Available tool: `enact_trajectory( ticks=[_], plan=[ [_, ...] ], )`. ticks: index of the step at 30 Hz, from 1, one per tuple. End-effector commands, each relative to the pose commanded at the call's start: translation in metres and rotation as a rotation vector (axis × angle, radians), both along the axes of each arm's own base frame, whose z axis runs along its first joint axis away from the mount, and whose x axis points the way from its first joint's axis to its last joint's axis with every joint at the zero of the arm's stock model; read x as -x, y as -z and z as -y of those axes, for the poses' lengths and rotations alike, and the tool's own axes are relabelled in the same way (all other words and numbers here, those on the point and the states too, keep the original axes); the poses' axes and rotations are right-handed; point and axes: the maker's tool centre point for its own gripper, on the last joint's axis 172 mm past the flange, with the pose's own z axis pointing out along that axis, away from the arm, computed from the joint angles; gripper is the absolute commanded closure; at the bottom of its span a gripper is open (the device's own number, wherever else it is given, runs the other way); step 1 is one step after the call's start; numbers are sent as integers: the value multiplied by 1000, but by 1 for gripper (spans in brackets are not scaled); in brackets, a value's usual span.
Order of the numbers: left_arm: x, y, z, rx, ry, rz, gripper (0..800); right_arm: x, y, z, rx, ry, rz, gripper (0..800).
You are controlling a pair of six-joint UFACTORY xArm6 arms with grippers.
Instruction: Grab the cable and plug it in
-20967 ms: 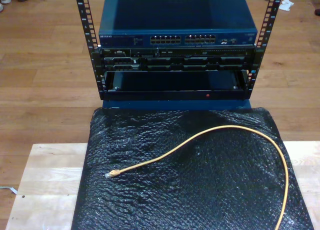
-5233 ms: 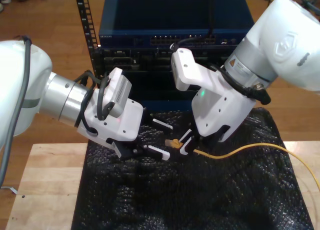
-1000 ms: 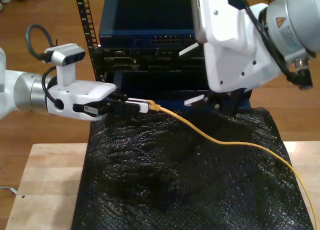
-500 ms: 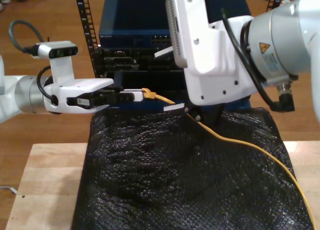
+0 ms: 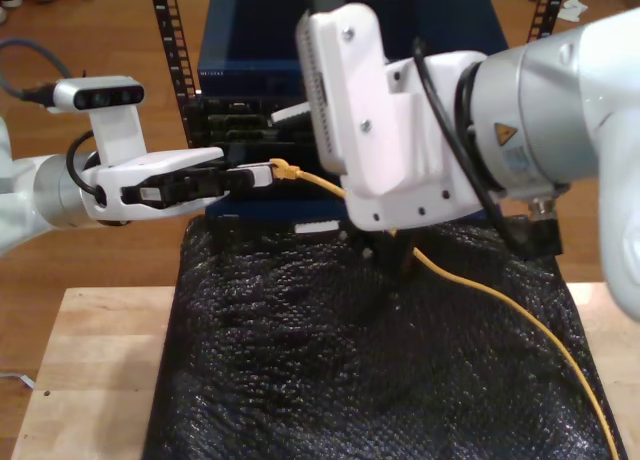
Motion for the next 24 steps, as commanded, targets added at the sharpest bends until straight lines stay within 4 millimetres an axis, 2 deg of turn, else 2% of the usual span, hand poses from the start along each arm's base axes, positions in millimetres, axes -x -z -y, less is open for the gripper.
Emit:
enact_trajectory(
  ticks=[4,6,11,17,24],
  plan=[
    [2,0,-1,9,14,-20,794,2,2,-9,-8,-8,32,53],
    [3,-1,-2,14,31,-38,794,1,3,-9,-9,-5,34,68],
    [3,-6,-5,38,53,-64,794,-4,-1,-7,-19,12,51,163],
    [4,-9,-7,45,57,-59,794,-9,-5,-4,-28,29,67,210],
    [7,-12,-8,55,71,-57,793,-9,-4,-4,-29,30,64,362]
  ],
)
